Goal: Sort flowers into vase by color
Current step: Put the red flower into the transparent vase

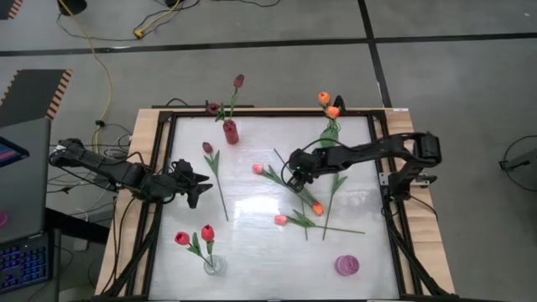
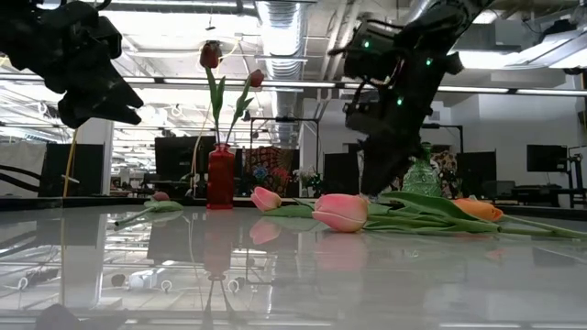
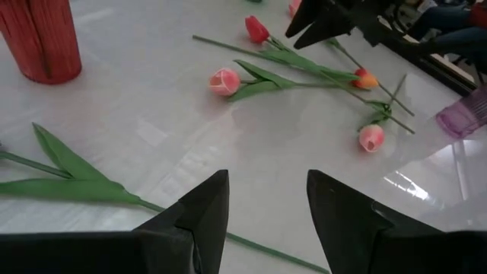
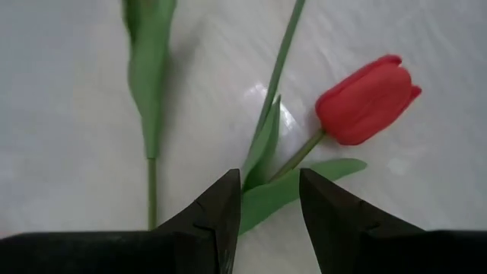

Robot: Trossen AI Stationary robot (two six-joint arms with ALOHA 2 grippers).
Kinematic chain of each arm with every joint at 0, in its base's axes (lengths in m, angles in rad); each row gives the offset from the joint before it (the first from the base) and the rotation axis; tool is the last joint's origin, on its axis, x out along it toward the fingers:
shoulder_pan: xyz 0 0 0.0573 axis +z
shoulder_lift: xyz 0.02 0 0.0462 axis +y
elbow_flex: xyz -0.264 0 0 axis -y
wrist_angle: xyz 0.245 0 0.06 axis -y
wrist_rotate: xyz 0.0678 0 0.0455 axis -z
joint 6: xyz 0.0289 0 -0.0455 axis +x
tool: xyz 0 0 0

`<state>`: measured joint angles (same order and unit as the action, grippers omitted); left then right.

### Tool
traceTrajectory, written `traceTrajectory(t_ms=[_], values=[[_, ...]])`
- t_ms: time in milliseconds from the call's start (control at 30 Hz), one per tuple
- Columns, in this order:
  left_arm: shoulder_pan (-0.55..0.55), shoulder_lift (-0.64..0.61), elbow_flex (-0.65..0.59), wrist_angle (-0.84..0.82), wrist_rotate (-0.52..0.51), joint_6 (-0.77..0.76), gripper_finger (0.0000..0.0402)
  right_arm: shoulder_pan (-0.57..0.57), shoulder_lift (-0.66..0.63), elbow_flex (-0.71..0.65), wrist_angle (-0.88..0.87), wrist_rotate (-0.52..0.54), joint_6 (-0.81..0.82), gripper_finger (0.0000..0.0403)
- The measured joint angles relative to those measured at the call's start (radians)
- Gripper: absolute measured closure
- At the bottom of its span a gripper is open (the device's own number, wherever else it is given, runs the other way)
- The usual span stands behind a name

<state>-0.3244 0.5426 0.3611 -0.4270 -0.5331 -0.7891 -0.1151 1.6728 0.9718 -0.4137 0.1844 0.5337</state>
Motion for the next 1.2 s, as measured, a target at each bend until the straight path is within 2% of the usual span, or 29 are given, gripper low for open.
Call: traceTrajectory(t_ms=[433,900,1033,1200], values=[[0.0,0.0,0.0,-0.001,0.001,0.0,0.0236,-0.006,0.093,0.001,0.018,0.003,0.001,0.0245],[0.0,0.0,0.0,-0.001,0.001,0.0,0.0236,-0.005,0.094,0.001,0.043,0.003,0.001,0.0363],[0.0,0.0,0.0,-0.001,0.001,0.0,0.0236,-0.005,0.093,0.001,0.056,0.003,-0.001,0.0377],[0.0,0.0,0.0,-0.001,0.001,-0.001,0.0236,-0.005,0.061,0.001,0.054,0.003,-0.003,0.0373]])
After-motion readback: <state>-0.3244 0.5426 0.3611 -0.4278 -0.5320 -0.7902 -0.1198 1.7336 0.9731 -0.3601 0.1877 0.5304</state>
